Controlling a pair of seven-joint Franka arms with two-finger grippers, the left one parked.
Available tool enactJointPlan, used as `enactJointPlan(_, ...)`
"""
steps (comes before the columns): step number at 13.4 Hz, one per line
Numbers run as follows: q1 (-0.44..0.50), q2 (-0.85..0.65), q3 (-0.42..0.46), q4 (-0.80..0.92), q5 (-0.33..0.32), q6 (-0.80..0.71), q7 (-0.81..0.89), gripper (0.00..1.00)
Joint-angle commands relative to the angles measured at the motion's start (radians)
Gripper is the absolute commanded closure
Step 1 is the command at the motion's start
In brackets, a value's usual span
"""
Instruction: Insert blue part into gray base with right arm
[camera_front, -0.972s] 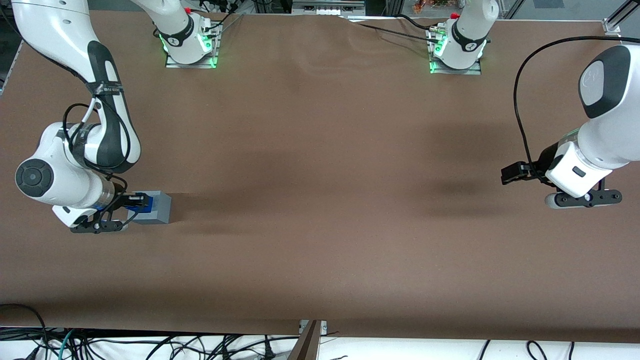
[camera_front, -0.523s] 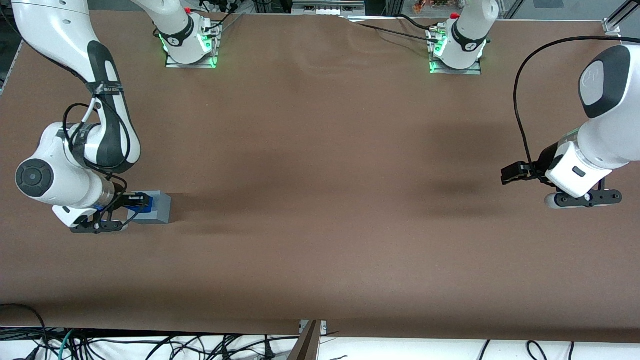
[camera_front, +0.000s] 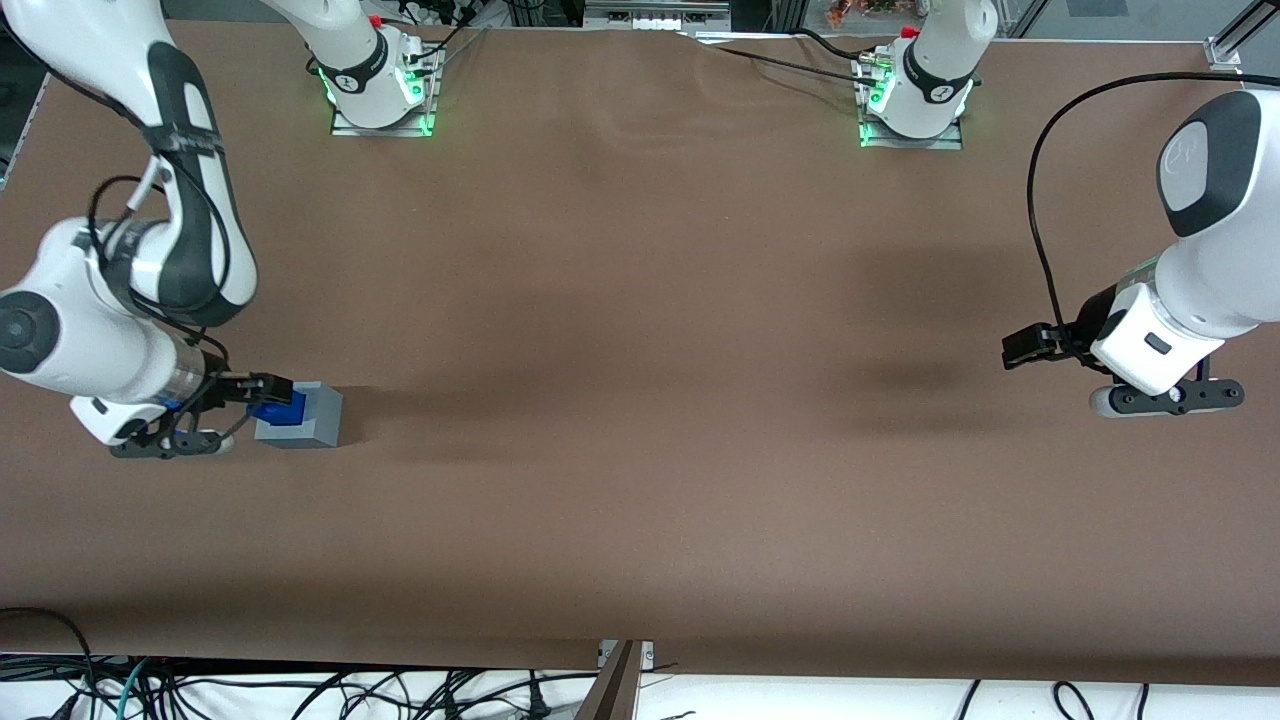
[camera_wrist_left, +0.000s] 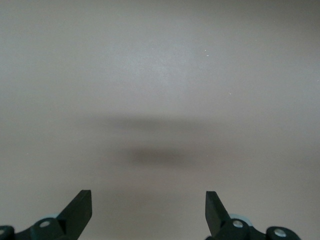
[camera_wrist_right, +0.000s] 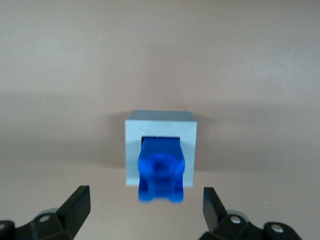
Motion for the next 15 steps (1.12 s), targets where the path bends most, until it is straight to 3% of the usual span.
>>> enactJointPlan(1,-0.002,-0.153,0.004,-0.006,0.01,-0.118,-0.012,0.0)
enactJointPlan(4,0.006,-0.285,0.012,0.025,-0.003,-0.282,-0.006,0.0)
enactJointPlan(8,-0.008,-0.336,0.016,0.075,-0.01,-0.39,-0.013,0.0)
enactJointPlan(10,-0.115,-0.345,0.101,0.063,-0.028,-0.406,-0.007,0.0)
enactJointPlan(11,-0.214,-0.364,0.199,0.048,-0.034,-0.401,-0.009,0.0)
enactJointPlan(12,-0.253,-0.393,0.259,0.016,-0.043,-0.407,0.0,0.0)
enactJointPlan(15,-0.257,-0.466,0.272,-0.095,-0.054,-0.285,0.042,0.0)
